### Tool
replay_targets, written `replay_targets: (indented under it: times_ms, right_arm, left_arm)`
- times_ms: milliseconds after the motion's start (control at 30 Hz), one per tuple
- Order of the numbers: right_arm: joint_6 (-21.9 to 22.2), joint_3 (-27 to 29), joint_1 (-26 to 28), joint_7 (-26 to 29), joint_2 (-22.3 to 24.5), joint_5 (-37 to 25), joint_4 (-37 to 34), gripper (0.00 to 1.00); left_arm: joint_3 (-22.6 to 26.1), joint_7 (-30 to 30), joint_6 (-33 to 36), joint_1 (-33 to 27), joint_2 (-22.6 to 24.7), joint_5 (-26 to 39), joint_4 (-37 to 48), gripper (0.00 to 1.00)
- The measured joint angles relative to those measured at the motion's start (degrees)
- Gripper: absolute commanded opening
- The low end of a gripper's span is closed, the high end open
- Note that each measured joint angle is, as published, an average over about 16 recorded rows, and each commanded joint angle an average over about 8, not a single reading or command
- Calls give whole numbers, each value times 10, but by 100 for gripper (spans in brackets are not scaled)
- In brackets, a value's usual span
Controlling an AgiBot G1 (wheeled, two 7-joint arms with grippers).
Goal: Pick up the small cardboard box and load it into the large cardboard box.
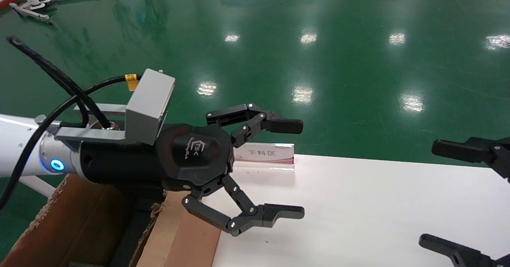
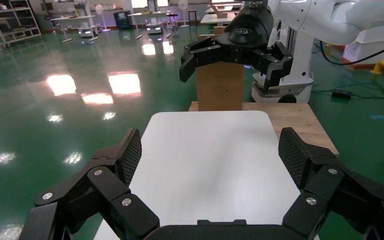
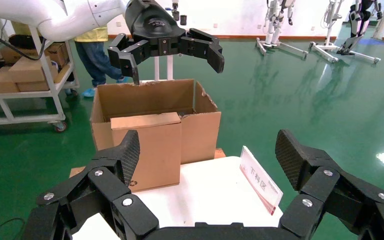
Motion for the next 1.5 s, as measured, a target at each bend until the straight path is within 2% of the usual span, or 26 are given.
replay_targets:
  times_ms: [633, 967, 1233, 1500]
  right_arm:
    - [0, 0, 0, 0, 0, 0, 0, 100]
    - [0, 0, 0, 0, 0, 0, 0, 100]
    - [0, 0, 0, 0, 0, 0, 0, 100]
    - [0, 0, 0, 0, 0, 0, 0, 100]
  left_arm:
    - [3, -1, 0, -1, -2, 4, 0, 100]
    - [34, -27, -5, -27, -13, 44, -4, 100]
    - [95, -109, -8, -95, -22, 129, -20, 100]
    - [188, -269, 11, -210, -15, 263, -54, 100]
